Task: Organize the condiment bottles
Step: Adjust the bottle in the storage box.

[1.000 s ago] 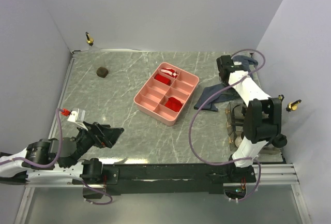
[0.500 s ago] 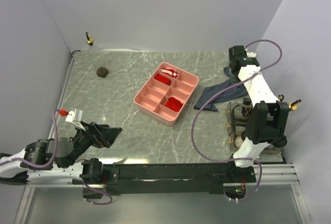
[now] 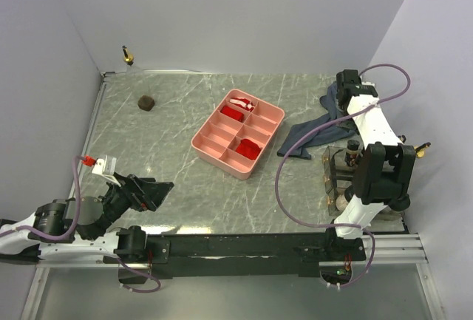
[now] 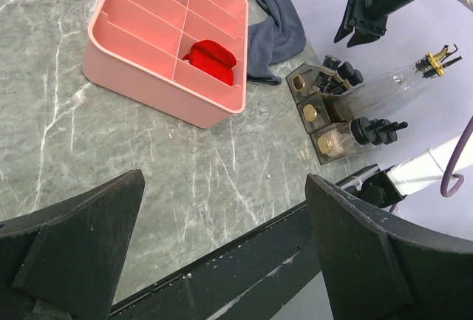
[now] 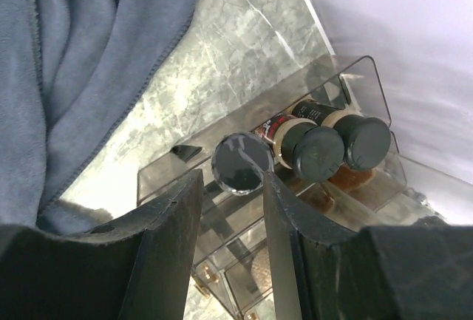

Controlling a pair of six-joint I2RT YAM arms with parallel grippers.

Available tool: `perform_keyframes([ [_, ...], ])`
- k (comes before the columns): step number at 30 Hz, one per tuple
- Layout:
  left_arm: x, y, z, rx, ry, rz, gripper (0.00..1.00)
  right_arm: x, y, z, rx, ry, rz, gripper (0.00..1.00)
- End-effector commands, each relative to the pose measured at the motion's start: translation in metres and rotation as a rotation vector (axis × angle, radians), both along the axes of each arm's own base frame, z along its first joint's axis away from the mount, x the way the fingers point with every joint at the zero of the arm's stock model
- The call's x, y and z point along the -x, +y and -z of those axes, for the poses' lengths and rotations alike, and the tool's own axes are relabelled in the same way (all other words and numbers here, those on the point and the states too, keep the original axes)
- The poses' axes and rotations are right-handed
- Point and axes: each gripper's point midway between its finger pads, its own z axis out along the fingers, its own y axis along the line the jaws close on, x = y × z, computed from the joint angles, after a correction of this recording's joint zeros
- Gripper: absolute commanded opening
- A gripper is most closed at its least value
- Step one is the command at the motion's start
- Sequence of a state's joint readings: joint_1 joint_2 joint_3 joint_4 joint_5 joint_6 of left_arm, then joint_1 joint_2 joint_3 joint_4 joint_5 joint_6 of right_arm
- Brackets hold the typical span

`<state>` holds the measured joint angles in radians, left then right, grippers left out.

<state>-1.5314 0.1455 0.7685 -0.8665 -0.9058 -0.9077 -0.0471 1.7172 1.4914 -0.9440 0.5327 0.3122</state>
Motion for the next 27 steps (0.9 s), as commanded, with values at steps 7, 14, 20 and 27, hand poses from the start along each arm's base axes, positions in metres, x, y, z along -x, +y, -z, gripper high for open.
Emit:
perform_keyframes([
  [7, 0.001, 0.0, -0.004, 0.027, 0.001, 0.009, 0.97, 0.006, -0.008, 0.019, -0.024, 0.022, 0.005, 0.45],
  [14, 0.001, 0.0, -0.005, 0.025, -0.002, 0.013, 0.97, 0.01, -0.007, 0.021, -0.037, 0.021, 0.006, 0.44],
  [20, 0.002, 0.001, -0.004, 0.03, 0.001, 0.012, 0.97, 0.01, -0.005, 0.023, -0.047, 0.016, -0.001, 0.43],
  [27, 0.001, 0.002, -0.005, 0.037, 0.003, 0.008, 0.97, 0.012, -0.007, 0.024, -0.036, 0.03, 0.005, 0.43],
])
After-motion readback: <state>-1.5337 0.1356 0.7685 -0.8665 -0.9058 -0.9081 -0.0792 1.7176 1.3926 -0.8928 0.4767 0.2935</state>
